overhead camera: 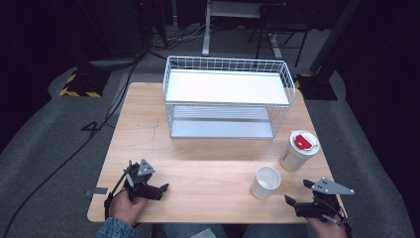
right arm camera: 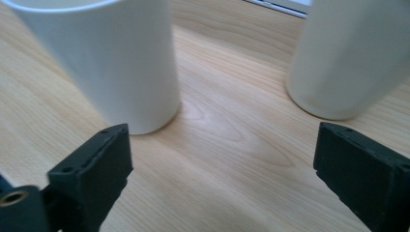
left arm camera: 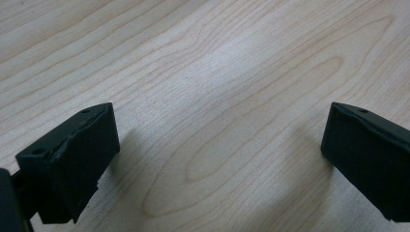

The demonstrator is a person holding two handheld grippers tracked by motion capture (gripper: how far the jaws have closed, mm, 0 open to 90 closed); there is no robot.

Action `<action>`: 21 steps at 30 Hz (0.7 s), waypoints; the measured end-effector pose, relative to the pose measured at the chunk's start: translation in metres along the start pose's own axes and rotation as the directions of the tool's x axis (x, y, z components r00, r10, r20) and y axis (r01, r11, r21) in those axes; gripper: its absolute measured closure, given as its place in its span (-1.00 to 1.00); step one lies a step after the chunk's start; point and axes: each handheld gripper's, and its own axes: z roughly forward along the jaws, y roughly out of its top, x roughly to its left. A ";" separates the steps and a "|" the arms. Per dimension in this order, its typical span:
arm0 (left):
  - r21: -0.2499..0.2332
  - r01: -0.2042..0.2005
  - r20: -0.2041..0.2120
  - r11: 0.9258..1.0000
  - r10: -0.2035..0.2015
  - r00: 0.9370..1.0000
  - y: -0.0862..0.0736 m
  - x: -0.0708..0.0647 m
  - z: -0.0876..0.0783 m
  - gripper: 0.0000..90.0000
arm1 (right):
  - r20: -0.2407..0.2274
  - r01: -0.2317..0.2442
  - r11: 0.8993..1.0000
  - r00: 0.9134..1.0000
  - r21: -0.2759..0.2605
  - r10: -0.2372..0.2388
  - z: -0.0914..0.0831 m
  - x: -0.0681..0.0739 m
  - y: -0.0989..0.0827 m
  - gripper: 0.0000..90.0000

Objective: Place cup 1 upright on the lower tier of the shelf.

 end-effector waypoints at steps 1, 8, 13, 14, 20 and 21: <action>-0.002 -0.002 -0.001 1.000 0.002 1.000 0.000 0.000 0.000 -0.99 | -0.006 0.004 1.000 1.000 0.000 -0.004 0.001 0.003 0.001 -0.90; -0.001 0.000 0.000 1.000 0.000 1.000 0.000 0.000 0.000 -0.99 | -0.073 0.023 1.000 0.997 -0.010 -0.023 0.009 0.024 0.006 -1.00; -0.001 0.001 -0.001 1.000 -0.001 1.000 0.000 0.000 0.000 -1.00 | -0.097 0.018 1.000 0.995 -0.020 -0.020 0.017 0.031 0.009 -1.00; -0.002 0.000 -0.002 1.000 0.000 1.000 0.000 0.000 0.000 -1.00 | -0.104 0.021 0.999 0.994 -0.025 -0.023 0.021 0.034 0.011 -1.00; -0.001 -0.002 -0.006 1.000 0.002 1.000 0.000 0.000 0.000 -1.00 | -0.118 0.027 0.999 0.993 -0.018 -0.029 0.037 0.040 0.014 -1.00; -0.002 -0.002 -0.006 1.000 0.002 1.000 0.000 0.001 0.000 -1.00 | -0.114 0.026 0.999 0.993 -0.020 -0.028 0.039 0.040 0.015 -1.00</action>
